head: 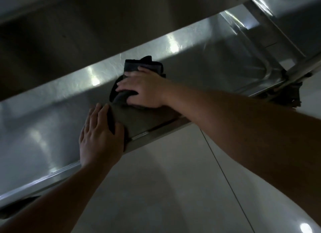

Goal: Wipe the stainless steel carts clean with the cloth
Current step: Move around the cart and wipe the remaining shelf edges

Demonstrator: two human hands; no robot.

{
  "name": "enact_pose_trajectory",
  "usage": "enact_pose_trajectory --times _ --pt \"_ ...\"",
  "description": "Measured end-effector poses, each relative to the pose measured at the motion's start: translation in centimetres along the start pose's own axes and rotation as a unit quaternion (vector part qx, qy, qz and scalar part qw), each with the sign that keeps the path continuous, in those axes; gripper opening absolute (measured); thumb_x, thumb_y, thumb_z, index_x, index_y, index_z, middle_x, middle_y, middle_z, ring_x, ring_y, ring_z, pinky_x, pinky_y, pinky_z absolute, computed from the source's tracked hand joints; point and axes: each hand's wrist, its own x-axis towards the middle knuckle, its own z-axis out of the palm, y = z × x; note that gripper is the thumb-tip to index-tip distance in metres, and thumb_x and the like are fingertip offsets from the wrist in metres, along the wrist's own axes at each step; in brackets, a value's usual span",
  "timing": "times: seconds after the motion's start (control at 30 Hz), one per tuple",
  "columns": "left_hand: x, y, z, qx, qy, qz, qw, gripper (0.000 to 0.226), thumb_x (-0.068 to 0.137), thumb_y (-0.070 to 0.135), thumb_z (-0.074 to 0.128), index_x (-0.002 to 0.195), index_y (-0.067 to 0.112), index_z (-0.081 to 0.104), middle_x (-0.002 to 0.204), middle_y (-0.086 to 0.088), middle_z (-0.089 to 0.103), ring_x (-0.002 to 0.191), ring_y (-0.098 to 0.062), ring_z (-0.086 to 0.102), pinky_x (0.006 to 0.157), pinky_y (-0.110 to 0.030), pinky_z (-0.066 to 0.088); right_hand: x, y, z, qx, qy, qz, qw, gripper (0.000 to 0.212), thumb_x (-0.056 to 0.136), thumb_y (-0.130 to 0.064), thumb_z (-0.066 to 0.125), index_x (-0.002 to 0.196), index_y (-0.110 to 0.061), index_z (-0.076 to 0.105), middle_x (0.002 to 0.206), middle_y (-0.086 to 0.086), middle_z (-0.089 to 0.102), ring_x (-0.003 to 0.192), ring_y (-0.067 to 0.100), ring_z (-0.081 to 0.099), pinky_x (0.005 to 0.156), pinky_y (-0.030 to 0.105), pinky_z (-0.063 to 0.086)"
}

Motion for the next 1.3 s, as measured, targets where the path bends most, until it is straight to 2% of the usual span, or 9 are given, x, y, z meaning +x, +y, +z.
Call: enact_pose_trajectory --times 0.23,0.47,0.57,0.73,0.93,1.0,1.1,1.17,1.3 --pt "-0.1 -0.2 -0.2 0.005 -0.002 0.002 1.000 0.073 0.098 0.063 0.035 0.165 0.034 0.023 0.175 0.012 0.021 0.161 -0.009 0.013 0.130 -0.043 0.017 -1.6 13.5 -6.2 -0.094 0.110 0.294 0.945 0.070 0.096 -0.063 0.026 0.143 -0.019 0.054 0.151 0.017 0.052 0.140 0.036 0.046 0.117 0.051 0.027" --pt "-0.1 -0.1 -0.2 0.001 -0.007 0.006 1.000 0.071 0.099 0.061 0.037 0.164 0.035 0.024 0.174 0.009 0.022 0.161 -0.012 0.014 0.130 -0.045 0.018 -10.7 14.7 -3.6 -0.040 0.149 0.378 0.913 0.073 0.095 -0.065 0.028 0.157 -0.029 0.036 0.168 -0.001 0.032 0.157 0.027 0.020 0.125 0.057 0.009" --pt "-0.1 -0.4 0.0 0.002 -0.002 0.009 1.000 0.071 0.100 0.061 0.037 0.164 0.033 0.023 0.174 0.009 0.023 0.161 -0.012 0.015 0.129 -0.045 0.018 -14.5 8.7 -0.3 -0.039 0.144 0.344 0.927 0.073 0.093 -0.064 0.028 0.156 -0.029 0.038 0.167 -0.006 0.033 0.157 0.026 0.021 0.125 0.056 0.010" --pt "-0.1 -0.9 0.3 0.014 0.000 0.017 1.000 0.070 0.103 0.060 0.036 0.165 0.033 0.021 0.175 0.010 0.021 0.161 -0.010 0.013 0.129 -0.044 0.017 -13.9 7.7 -0.8 -0.102 0.074 0.104 0.987 0.068 0.098 -0.061 0.026 0.156 -0.030 0.041 0.164 -0.009 0.038 0.156 0.021 0.024 0.126 0.046 0.009" --pt "-0.2 -0.3 0.1 0.025 -0.004 0.013 1.000 0.072 0.102 0.060 0.034 0.166 0.031 0.022 0.175 0.008 0.021 0.162 -0.012 0.013 0.130 -0.045 0.018 -0.7 11.0 -4.1 -0.069 0.133 0.349 0.925 0.066 0.098 -0.057 0.026 0.155 -0.027 0.042 0.166 0.003 0.036 0.154 0.031 0.026 0.126 0.053 0.013" --pt "-0.2 -0.2 -0.1 0.027 -0.005 0.008 1.000 0.072 0.101 0.061 0.033 0.166 0.031 0.023 0.175 0.008 0.021 0.162 -0.012 0.013 0.130 -0.046 0.018 1.4 7.7 -3.1 -0.058 0.120 0.318 0.939 0.065 0.097 -0.054 0.026 0.149 -0.023 0.050 0.160 0.005 0.045 0.150 0.032 0.034 0.123 0.054 0.017" --pt "-0.2 -0.2 -0.2 0.029 -0.014 0.006 0.999 0.074 0.100 0.064 0.031 0.167 0.033 0.021 0.176 0.009 0.018 0.162 -0.011 0.011 0.129 -0.046 0.017 -0.9 3.8 -1.7 -0.097 0.137 0.088 0.982 0.043 0.096 -0.051 0.050 0.124 -0.027 0.072 0.129 0.000 0.072 0.124 0.017 0.053 0.100 0.034 0.040" --pt "-0.3 -0.3 -0.3 0.027 -0.019 0.007 0.999 0.076 0.100 0.067 0.029 0.168 0.034 0.018 0.176 0.010 0.017 0.162 -0.011 0.010 0.129 -0.047 0.017 -3.1 4.4 -2.9 -0.175 0.182 0.070 0.965 0.029 0.085 -0.053 0.063 0.099 -0.034 0.079 0.098 -0.011 0.078 0.112 0.022 0.043 0.076 0.017 0.036" --pt "-0.3 -0.2 -0.6 0.032 -0.024 0.005 0.999 0.077 0.100 0.067 0.029 0.168 0.033 0.018 0.176 0.008 0.017 0.162 -0.013 0.010 0.129 -0.048 0.018 -5.7 13.2 -5.9 -0.105 0.157 0.261 0.947 0.049 0.101 -0.047 0.046 0.142 -0.025 0.060 0.152 0.009 0.055 0.139 0.032 0.043 0.116 0.035 0.024"
